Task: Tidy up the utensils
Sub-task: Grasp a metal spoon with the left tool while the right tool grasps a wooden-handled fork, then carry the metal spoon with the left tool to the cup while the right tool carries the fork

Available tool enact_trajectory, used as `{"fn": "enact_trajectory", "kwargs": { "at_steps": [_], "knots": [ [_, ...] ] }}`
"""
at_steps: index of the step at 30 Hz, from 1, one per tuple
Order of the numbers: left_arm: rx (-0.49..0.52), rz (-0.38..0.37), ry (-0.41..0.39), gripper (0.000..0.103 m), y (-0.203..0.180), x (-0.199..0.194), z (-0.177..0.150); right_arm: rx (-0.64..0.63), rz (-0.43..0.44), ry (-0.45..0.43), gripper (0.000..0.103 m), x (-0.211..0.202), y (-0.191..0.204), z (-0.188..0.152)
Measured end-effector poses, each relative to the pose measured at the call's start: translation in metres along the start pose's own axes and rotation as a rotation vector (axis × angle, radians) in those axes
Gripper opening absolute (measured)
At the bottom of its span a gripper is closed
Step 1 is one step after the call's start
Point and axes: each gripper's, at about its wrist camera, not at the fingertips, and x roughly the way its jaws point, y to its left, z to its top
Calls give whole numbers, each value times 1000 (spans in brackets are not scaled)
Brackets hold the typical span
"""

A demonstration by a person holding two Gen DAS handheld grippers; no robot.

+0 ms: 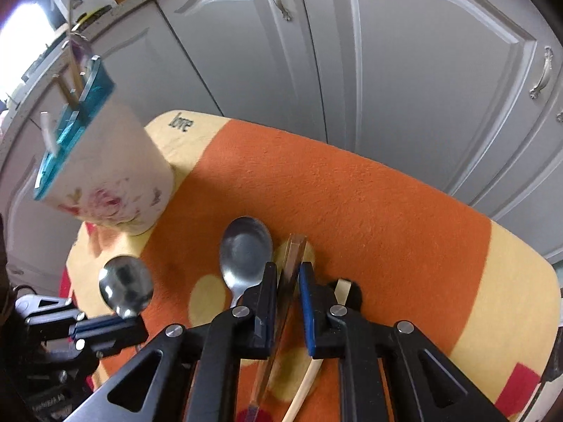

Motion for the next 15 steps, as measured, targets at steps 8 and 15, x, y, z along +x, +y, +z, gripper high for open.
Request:
{"fn": "enact_trajectory", "kwargs": {
  "at_steps": [8, 15],
  "knots": [
    [58, -16, -83, 1, -15, -37, 3, 4, 92, -109, 10, -65, 10, -21],
    [37, 13, -33, 1, -14, -28, -2, -6, 90, -148, 10, -95, 17, -37]
  ]
}}
